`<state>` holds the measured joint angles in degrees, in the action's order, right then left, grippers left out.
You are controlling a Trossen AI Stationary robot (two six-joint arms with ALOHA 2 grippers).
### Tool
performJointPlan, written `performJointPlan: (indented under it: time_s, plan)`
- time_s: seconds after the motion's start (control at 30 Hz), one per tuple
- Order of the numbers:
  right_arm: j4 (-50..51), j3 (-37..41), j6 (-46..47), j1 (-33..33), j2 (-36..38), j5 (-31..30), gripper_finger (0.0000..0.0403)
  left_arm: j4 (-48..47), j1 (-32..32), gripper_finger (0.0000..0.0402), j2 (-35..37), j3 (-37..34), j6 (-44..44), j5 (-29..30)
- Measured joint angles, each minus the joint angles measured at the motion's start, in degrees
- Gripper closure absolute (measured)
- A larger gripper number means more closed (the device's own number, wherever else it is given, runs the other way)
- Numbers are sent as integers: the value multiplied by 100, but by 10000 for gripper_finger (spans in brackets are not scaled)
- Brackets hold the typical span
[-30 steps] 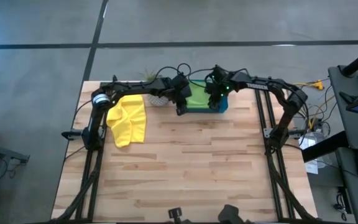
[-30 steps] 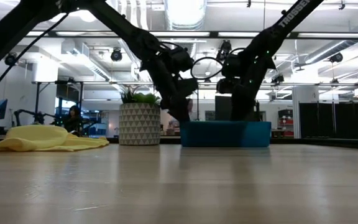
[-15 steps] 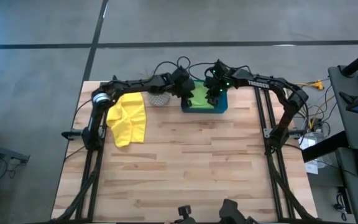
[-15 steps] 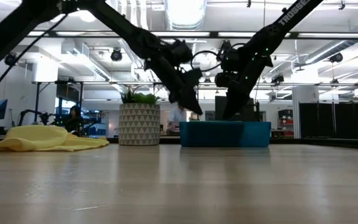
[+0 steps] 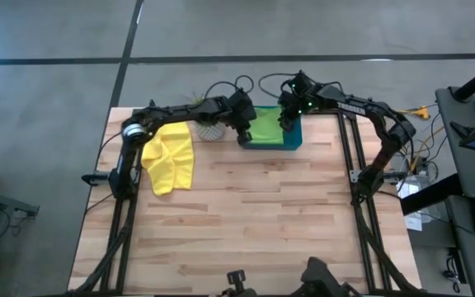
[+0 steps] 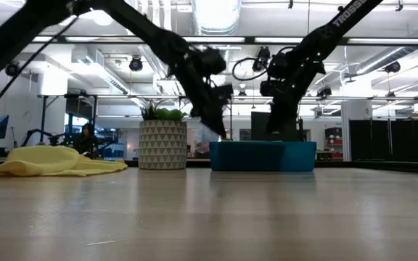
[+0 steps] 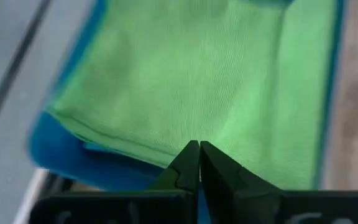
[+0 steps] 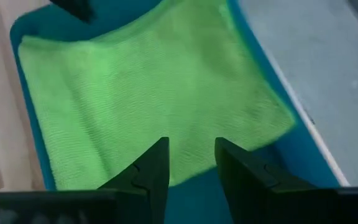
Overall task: Fold microfiber towels
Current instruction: Fold the yellow microfiber towel on top of the green microfiber towel into the dark blue bin
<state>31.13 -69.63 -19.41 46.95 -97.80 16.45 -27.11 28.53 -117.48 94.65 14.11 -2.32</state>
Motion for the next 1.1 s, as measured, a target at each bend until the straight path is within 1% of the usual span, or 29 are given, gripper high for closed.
performJointPlan:
  time_s: [0.07,0.13,0.3,0.4,0.43,0.53,0.6,0.67,0.8,0.87,0.93,1.0,1.1]
  plan:
    - [37,0,73,40,153,39,280,-114,-2,402,307,-2,-5,50]
    - [164,0,101,67,332,232,280,-353,-2,402,673,-11,17,119]
    - [469,50,187,71,914,1124,282,-1747,0,402,1819,-53,243,244]
    - [453,168,340,36,1255,1845,286,-2670,-2,402,2565,-247,306,246]
    - [440,208,351,27,1371,2001,288,-3010,-2,402,2793,-341,292,244]
    - [311,343,497,-68,1679,2105,292,-3795,-2,402,3464,-763,254,244]
    - [205,428,585,-126,1846,2102,295,-4167,-2,402,3951,-1141,45,244]
    - [-10,516,676,-195,2000,2102,298,-4313,-2,401,4448,-1615,-270,242]
    - [-636,767,1029,-295,2232,2104,303,-4219,0,401,5380,-2631,-785,240]
    - [-922,876,1234,-324,2304,2106,306,-4305,0,395,5703,-3063,-1192,270]
    - [-1150,952,1389,-362,2359,2104,310,-4344,36,378,5941,-3481,-1697,511]
    - [-1304,1016,1529,-405,2370,2104,313,-4339,138,353,6067,-3815,-2148,814]
    - [-1457,1117,1645,-473,2368,2106,318,-4207,475,307,5928,-4214,-2710,953]
